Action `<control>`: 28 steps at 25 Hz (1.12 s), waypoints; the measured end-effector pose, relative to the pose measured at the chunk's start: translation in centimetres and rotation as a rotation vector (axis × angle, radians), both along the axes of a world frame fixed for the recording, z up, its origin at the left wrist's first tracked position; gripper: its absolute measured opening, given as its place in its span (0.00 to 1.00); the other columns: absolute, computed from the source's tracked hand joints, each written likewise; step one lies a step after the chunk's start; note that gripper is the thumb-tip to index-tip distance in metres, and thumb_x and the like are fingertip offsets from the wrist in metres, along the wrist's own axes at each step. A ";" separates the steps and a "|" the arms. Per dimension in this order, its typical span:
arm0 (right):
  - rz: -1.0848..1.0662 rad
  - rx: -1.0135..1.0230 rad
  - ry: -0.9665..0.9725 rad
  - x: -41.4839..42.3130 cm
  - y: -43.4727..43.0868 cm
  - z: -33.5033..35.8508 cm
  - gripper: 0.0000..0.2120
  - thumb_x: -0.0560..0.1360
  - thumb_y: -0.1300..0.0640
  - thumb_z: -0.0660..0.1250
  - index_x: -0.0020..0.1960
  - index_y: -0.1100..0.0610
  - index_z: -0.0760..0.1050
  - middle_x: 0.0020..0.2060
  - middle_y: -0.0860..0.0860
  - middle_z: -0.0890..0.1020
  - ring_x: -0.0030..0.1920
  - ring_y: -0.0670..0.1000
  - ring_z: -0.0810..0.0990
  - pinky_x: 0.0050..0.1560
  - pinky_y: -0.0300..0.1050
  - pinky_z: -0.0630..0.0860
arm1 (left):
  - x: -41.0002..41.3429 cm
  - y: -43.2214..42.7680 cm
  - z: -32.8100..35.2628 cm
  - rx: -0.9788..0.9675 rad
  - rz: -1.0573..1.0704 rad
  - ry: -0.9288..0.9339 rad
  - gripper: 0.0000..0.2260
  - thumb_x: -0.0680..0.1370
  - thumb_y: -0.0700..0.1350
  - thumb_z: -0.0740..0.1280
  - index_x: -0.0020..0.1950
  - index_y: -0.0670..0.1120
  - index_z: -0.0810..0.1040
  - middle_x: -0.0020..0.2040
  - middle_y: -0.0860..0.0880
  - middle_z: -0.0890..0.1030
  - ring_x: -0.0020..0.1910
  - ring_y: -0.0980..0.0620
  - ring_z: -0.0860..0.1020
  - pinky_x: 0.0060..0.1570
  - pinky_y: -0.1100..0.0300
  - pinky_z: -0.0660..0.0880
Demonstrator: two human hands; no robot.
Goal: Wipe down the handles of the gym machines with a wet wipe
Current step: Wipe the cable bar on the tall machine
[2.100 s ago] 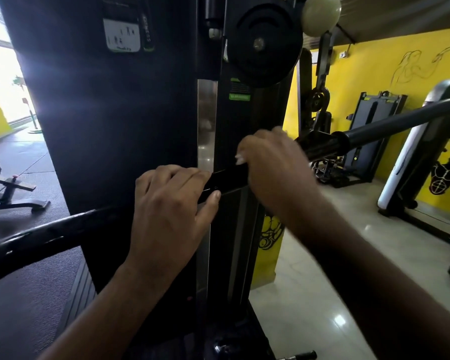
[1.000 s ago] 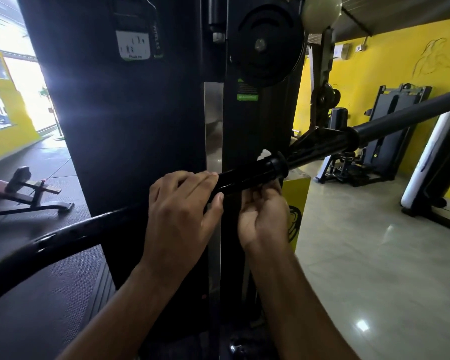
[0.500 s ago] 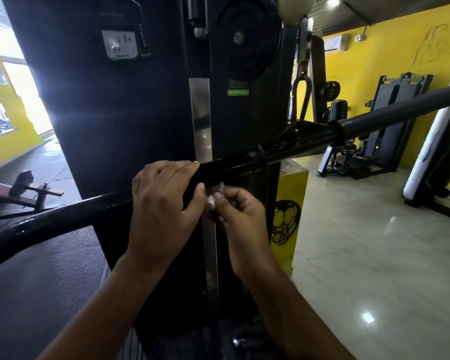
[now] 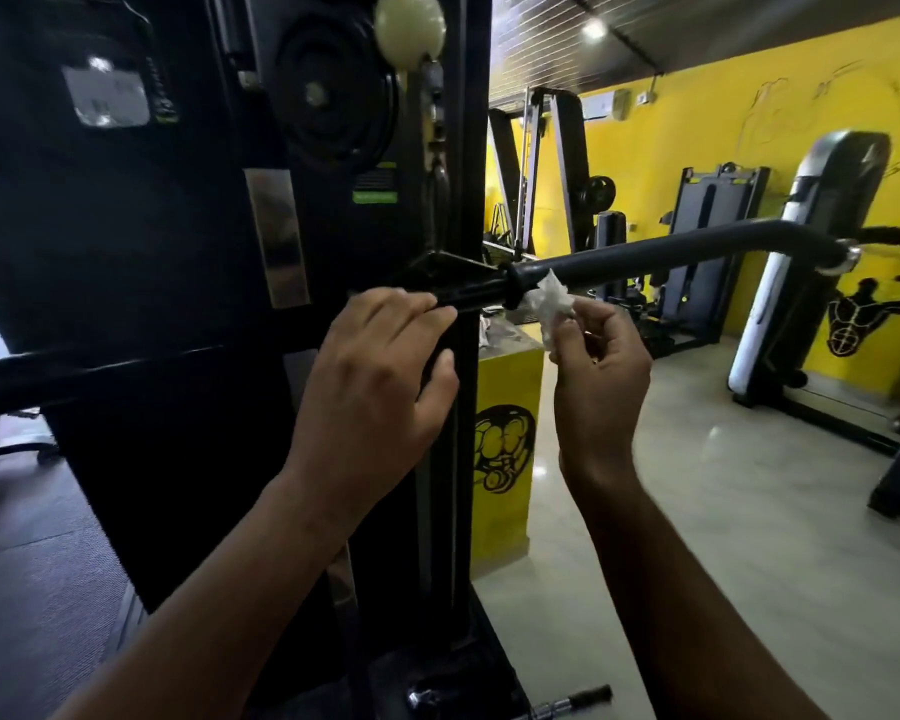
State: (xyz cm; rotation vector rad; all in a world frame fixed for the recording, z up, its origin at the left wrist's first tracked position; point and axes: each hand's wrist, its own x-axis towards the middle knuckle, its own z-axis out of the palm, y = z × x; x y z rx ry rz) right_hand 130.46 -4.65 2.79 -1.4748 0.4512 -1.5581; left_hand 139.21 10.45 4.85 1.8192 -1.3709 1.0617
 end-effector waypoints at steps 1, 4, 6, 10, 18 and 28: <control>-0.036 -0.072 0.035 -0.5 -0.9 0.2 0.10 0.79 0.60 0.65 0.50 0.45 0.75 0.45 0.43 0.81 0.47 0.44 0.81 0.47 0.44 0.81 | -0.4 -1.3 0.7 0.006 0.007 -0.032 0.15 0.78 0.44 0.65 0.63 0.40 0.79 0.60 0.44 0.80 0.62 0.46 0.74 0.66 0.50 0.69; -0.132 -0.264 0.116 -1.7 -3.7 0.3 0.08 0.79 0.62 0.65 0.55 0.52 0.77 0.49 0.49 0.80 0.49 0.43 0.79 0.45 0.34 0.77 | -1.1 -5.3 2.1 0.074 0.100 -0.120 0.18 0.79 0.48 0.63 0.65 0.40 0.77 0.61 0.42 0.80 0.65 0.44 0.74 0.72 0.47 0.64; -0.173 -0.322 0.159 -1.9 -5.2 0.3 0.09 0.78 0.64 0.66 0.57 0.55 0.78 0.53 0.51 0.80 0.52 0.44 0.77 0.48 0.31 0.75 | -1.1 -7.4 2.4 0.134 0.154 -0.148 0.20 0.79 0.50 0.62 0.66 0.41 0.76 0.63 0.42 0.79 0.67 0.43 0.73 0.74 0.45 0.59; -0.349 -0.525 0.237 -0.7 -7.4 0.5 0.11 0.79 0.61 0.66 0.60 0.56 0.78 0.56 0.53 0.79 0.57 0.51 0.75 0.57 0.37 0.71 | -0.5 -10.2 2.7 0.169 0.210 -0.168 0.20 0.78 0.51 0.64 0.65 0.42 0.77 0.61 0.43 0.80 0.66 0.43 0.74 0.76 0.42 0.55; -0.379 -0.552 0.278 1.5 -10.8 -0.8 0.17 0.76 0.64 0.63 0.63 0.56 0.78 0.59 0.53 0.79 0.59 0.53 0.73 0.57 0.47 0.73 | 1.2 -11.5 2.3 0.216 0.247 -0.217 0.19 0.76 0.49 0.69 0.63 0.40 0.79 0.56 0.43 0.82 0.60 0.42 0.77 0.76 0.45 0.54; -0.010 -0.590 0.162 3.7 -9.1 -0.5 0.14 0.74 0.68 0.69 0.58 0.58 0.80 0.55 0.51 0.82 0.56 0.54 0.76 0.62 0.38 0.68 | 0.2 -11.3 2.9 0.372 0.390 -0.203 0.19 0.75 0.50 0.67 0.61 0.42 0.80 0.55 0.47 0.83 0.58 0.45 0.79 0.77 0.42 0.47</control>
